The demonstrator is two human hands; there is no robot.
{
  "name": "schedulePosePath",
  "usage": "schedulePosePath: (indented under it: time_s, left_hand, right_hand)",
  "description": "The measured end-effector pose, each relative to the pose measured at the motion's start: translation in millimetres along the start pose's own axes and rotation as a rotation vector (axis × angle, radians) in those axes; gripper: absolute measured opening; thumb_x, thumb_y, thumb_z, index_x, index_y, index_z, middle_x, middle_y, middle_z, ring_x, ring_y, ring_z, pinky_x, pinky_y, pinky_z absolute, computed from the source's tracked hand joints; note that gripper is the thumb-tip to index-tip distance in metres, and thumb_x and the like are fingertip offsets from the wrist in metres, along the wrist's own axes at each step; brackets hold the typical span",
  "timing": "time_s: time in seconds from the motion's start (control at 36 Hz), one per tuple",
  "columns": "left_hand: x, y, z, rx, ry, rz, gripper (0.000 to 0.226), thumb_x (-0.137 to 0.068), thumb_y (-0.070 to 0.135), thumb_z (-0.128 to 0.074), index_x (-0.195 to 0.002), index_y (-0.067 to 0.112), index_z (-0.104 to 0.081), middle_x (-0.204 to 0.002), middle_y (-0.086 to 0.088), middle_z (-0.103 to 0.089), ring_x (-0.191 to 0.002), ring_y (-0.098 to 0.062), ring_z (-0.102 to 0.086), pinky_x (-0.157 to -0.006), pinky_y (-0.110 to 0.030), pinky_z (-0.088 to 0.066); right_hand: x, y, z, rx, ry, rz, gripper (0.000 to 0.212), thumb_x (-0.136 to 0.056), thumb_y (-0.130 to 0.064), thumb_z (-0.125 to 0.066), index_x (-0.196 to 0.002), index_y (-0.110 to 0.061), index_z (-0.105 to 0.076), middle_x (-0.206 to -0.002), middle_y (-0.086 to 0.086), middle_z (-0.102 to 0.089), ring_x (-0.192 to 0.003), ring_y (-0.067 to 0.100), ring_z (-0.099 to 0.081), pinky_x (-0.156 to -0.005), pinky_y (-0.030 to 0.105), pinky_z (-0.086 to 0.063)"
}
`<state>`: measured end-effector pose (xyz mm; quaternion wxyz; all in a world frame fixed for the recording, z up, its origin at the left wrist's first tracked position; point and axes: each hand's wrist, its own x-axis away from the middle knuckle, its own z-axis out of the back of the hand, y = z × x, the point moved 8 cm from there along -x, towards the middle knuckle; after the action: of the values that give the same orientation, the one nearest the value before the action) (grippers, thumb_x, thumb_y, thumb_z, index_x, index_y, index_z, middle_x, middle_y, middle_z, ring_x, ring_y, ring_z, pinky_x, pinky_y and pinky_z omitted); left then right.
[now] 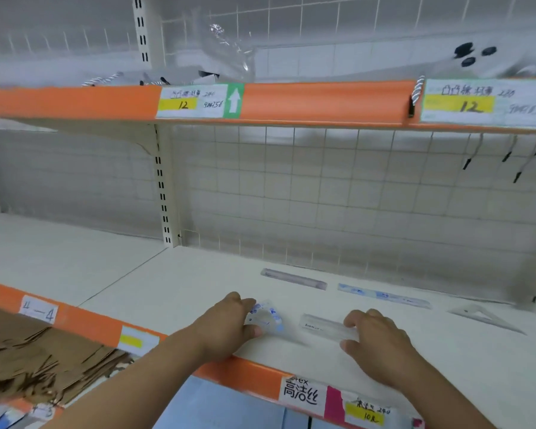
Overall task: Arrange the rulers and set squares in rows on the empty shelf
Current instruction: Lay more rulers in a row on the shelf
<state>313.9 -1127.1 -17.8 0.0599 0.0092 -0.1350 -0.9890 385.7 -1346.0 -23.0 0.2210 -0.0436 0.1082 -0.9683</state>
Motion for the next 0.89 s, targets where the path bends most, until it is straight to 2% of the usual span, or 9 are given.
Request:
schedulePosePath:
  time_s: [0.19, 0.33, 0.44, 0.56, 0.64, 0.72, 0.89]
  left_hand:
    - [-12, -21, -1, -0.001, -0.071, -0.117, 0.044, -0.096, 0.042, -0.050, -0.133, 0.018, -0.046, -0.106, 0.000, -0.039, -0.099, -0.019, -0.052, -0.093, -0.027, -0.042]
    - [-21, -24, -13, 0.016, -0.131, -0.172, 0.032, -0.095, 0.042, -0.051, -0.114, 0.016, -0.052, -0.101, -0.001, -0.041, -0.089, -0.019, -0.050, -0.087, -0.028, -0.042]
    - [-27, -17, -23, 0.004, -0.155, -0.211, 0.022, -0.096, 0.044, -0.048, -0.098, 0.023, -0.044, -0.097, 0.001, -0.038, -0.084, -0.015, -0.046, -0.082, -0.026, -0.040]
    - [-34, -14, -27, 0.009, -0.159, -0.207, 0.025, -0.096, 0.047, -0.047, -0.104, 0.024, -0.046, -0.098, 0.001, -0.037, -0.087, -0.015, -0.047, -0.086, -0.027, -0.041]
    - [-36, -14, -30, -0.007, -0.175, -0.197, 0.035, -0.095, 0.049, -0.046, -0.115, 0.020, -0.050, -0.101, 0.000, -0.038, -0.088, -0.015, -0.047, -0.089, -0.027, -0.042]
    - [-37, -16, -32, -0.009, -0.175, -0.184, 0.035, -0.095, 0.050, -0.047, -0.115, 0.021, -0.050, -0.103, 0.001, -0.039, -0.091, -0.015, -0.049, -0.090, -0.027, -0.042]
    - [-37, -19, -37, -0.016, -0.189, -0.176, 0.047, -0.092, 0.053, -0.049, -0.129, 0.024, -0.048, -0.108, 0.002, -0.040, -0.101, -0.014, -0.053, -0.095, -0.027, -0.043]
  right_hand:
    - [14, -14, -6, -0.004, 0.034, -0.132, 0.040, -0.096, -0.043, -0.048, -0.134, -0.032, -0.043, -0.129, -0.003, -0.044, -0.121, 0.017, -0.043, -0.099, 0.031, -0.037]
    - [27, -3, -9, -0.001, 0.010, -0.225, 0.040, -0.092, -0.042, -0.054, -0.131, -0.035, -0.047, -0.126, -0.003, -0.044, -0.122, 0.018, -0.041, -0.101, 0.033, -0.037]
    - [30, 10, -8, 0.002, -0.014, -0.282, 0.041, -0.091, -0.041, -0.057, -0.130, -0.036, -0.048, -0.128, -0.003, -0.043, -0.125, 0.019, -0.039, -0.104, 0.034, -0.034]
    - [27, 21, -8, 0.005, -0.039, -0.307, 0.042, -0.090, -0.041, -0.058, -0.130, -0.037, -0.048, -0.131, -0.003, -0.042, -0.126, 0.020, -0.038, -0.105, 0.035, -0.032]
    - [25, 29, -9, 0.004, -0.049, -0.318, 0.041, -0.090, -0.041, -0.058, -0.129, -0.038, -0.049, -0.131, -0.003, -0.042, -0.127, 0.020, -0.038, -0.105, 0.035, -0.032]
    - [24, 36, -11, -0.012, -0.060, -0.335, 0.041, -0.089, -0.040, -0.058, -0.129, -0.038, -0.049, -0.132, -0.003, -0.042, -0.127, 0.020, -0.038, -0.106, 0.036, -0.032]
    - [21, 41, -13, -0.047, -0.062, -0.325, 0.040, -0.089, -0.040, -0.058, -0.129, -0.038, -0.051, -0.131, -0.002, -0.041, -0.126, 0.021, -0.039, -0.105, 0.035, -0.034]
